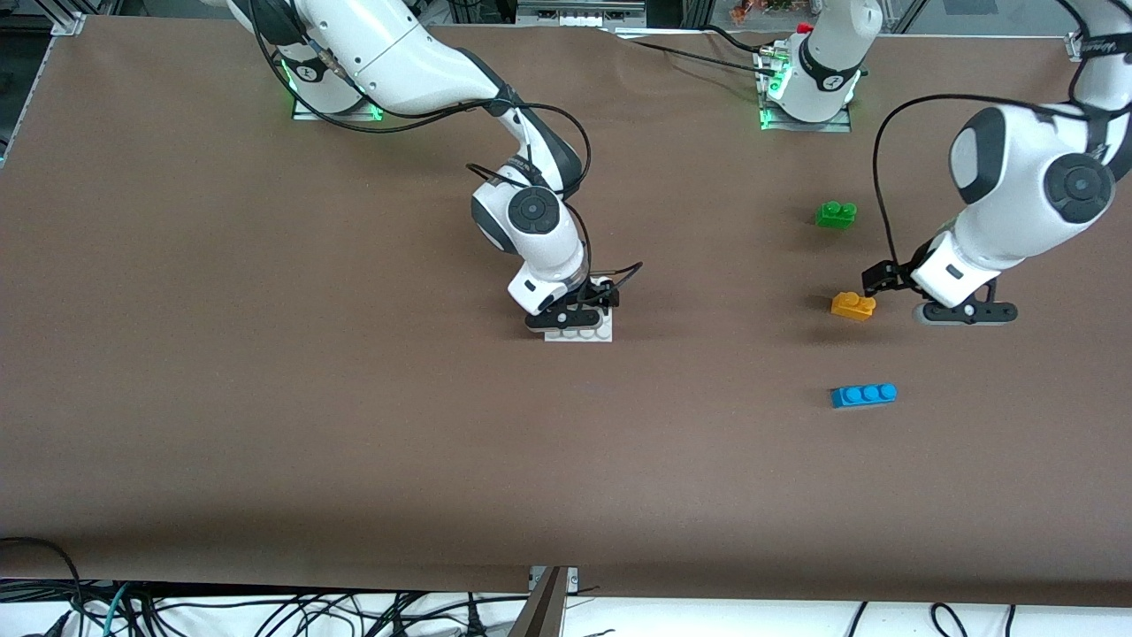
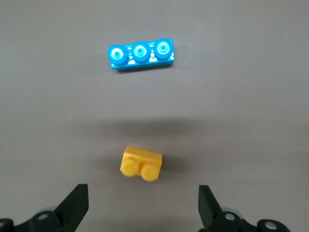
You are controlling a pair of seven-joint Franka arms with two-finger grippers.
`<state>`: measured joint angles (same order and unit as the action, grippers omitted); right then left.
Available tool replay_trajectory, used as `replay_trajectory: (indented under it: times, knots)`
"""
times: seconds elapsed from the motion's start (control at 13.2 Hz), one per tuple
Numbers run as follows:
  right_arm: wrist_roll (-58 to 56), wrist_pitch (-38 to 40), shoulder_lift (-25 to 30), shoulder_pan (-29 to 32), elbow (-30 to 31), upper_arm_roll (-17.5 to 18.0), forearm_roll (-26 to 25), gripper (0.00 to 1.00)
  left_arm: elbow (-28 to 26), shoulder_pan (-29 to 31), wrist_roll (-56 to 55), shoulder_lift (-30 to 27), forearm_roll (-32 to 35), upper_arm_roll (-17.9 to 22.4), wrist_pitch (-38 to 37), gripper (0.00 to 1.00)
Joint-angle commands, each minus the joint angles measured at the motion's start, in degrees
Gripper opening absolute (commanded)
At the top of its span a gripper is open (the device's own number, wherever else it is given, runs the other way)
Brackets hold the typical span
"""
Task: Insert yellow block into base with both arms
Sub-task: 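Release the base plate while the left gripper reaches the yellow brick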
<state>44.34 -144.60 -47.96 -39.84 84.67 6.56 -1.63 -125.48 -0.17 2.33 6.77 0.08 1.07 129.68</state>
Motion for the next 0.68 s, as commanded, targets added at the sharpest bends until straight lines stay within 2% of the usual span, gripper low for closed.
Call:
replay_trajectory:
  times: [0.0,0.3,0.61]
  knots:
    - [-5.11,3.35,2.77,1.51,0.05,-0.50,-0.39,1.00,-3.46,0.17,10.02,0.78,1.23,1.21,4.08,1.00]
    - [-15.31,8.09,6.90,6.25,0.05,-0.59,-0.39,1.00,-3.81,1.23,13.92,3.59,1.15,1.48,4.26,1.00]
    - [-24.81,14.24,11.56,12.49,0.14,-0.76,-0.48,1.00,-3.72,1.49,14.63,9.04,0.71,1.48,10.32,1.00]
